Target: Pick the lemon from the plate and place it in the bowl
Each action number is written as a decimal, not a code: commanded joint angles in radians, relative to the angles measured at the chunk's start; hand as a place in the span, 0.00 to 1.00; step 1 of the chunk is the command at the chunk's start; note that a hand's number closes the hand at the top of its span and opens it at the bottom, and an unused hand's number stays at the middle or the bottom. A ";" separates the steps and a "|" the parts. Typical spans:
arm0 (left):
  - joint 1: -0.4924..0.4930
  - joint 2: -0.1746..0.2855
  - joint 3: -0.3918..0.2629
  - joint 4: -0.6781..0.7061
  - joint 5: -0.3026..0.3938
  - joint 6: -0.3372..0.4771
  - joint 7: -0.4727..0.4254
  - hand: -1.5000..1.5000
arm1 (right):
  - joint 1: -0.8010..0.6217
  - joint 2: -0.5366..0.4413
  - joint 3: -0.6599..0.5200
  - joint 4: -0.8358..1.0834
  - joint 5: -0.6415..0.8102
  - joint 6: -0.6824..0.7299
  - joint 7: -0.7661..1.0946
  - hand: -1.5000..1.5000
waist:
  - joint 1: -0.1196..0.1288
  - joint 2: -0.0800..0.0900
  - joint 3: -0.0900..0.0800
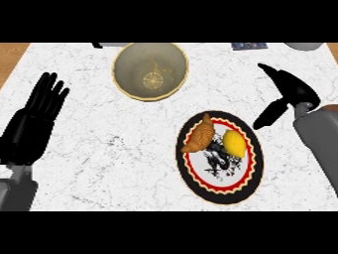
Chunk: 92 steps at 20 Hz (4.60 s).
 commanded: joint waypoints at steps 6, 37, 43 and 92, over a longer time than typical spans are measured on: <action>0.007 -0.032 -0.017 0.017 -0.024 0.004 -0.024 0.50 | -0.269 0.111 0.081 0.120 -0.135 0.579 0.347 0.00 | -0.023 -0.007 0.003; 0.015 -0.095 0.106 -0.005 -0.109 -0.050 0.022 0.50 | 0.120 0.196 0.034 -0.202 0.136 0.435 0.294 0.00 | -0.049 -0.007 0.005; 0.003 -0.080 0.146 -0.041 -0.067 -0.087 0.088 0.50 | 0.036 0.321 0.033 -0.011 0.218 0.384 0.292 0.00 | -0.042 -0.006 0.005; -0.029 -0.122 0.170 -0.023 -0.118 -0.143 0.113 0.50 | -0.598 0.464 0.564 -0.200 0.245 -0.189 0.785 1.00 | 0.000 -0.012 0.003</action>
